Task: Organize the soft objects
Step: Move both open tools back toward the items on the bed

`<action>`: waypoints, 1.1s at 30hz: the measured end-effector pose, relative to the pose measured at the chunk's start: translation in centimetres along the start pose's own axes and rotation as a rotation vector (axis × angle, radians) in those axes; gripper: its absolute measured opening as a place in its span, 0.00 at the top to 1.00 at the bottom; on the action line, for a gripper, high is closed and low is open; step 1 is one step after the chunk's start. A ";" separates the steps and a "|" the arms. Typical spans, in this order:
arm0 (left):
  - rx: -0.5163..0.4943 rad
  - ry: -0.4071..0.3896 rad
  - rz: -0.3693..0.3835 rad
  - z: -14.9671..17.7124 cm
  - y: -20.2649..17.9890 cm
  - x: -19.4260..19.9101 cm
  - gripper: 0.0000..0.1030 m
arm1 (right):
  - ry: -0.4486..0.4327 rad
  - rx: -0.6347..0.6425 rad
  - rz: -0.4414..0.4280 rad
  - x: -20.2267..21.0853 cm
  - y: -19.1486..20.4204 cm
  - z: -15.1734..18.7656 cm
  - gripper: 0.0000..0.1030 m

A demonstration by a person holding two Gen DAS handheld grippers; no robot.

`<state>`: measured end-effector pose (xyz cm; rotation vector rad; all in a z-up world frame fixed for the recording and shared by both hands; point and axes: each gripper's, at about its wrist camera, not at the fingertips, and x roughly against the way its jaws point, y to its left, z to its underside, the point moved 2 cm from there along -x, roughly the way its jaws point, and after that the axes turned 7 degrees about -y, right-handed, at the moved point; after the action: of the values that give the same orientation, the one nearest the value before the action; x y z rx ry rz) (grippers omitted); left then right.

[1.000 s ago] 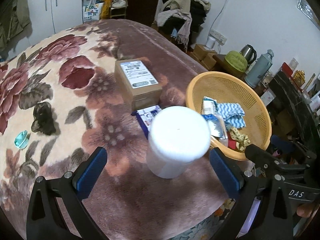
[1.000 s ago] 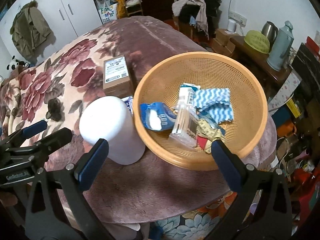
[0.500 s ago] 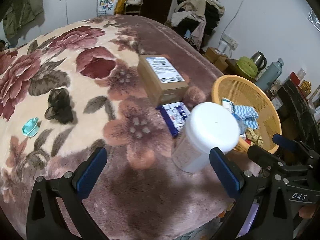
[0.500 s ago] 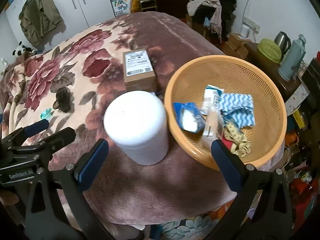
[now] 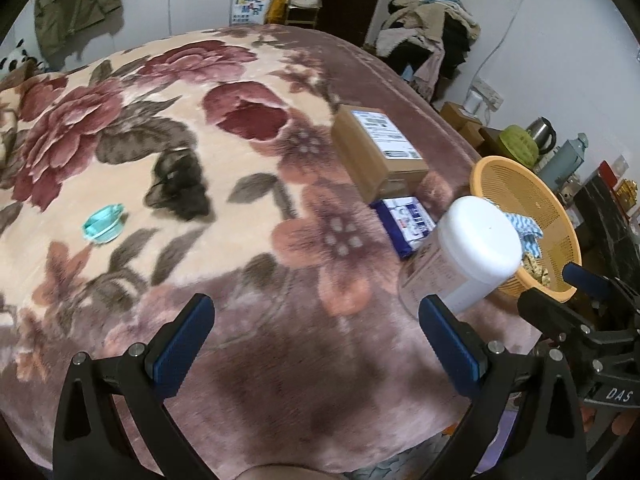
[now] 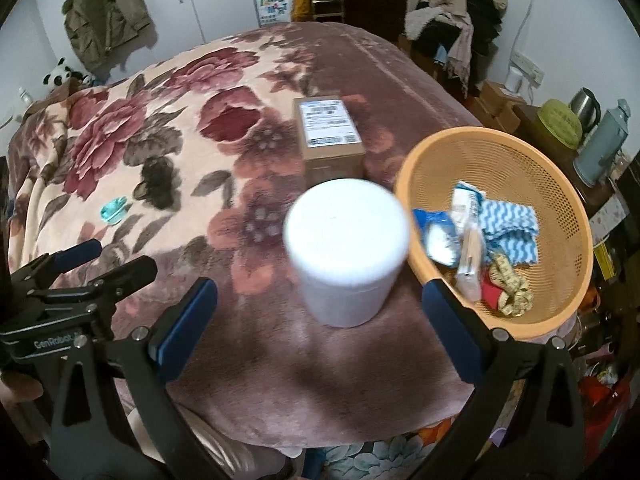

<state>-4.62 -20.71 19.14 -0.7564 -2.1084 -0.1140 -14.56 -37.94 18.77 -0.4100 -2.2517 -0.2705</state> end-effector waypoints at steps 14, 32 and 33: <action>0.105 -0.033 -0.089 1.1 8.5 4.9 0.01 | -0.027 0.133 -0.094 1.2 8.6 -0.6 0.00; 0.226 0.033 -0.202 1.8 18.4 4.5 0.01 | 0.061 0.186 -0.222 -3.7 16.1 -1.9 0.00; 0.229 0.042 -0.202 1.8 18.9 4.1 0.01 | 0.070 0.184 -0.227 -4.2 16.3 -1.9 0.00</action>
<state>2.79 -2.77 17.64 -0.4022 -2.1093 0.0031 -4.51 -24.38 17.75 -0.0471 -2.2314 -0.1891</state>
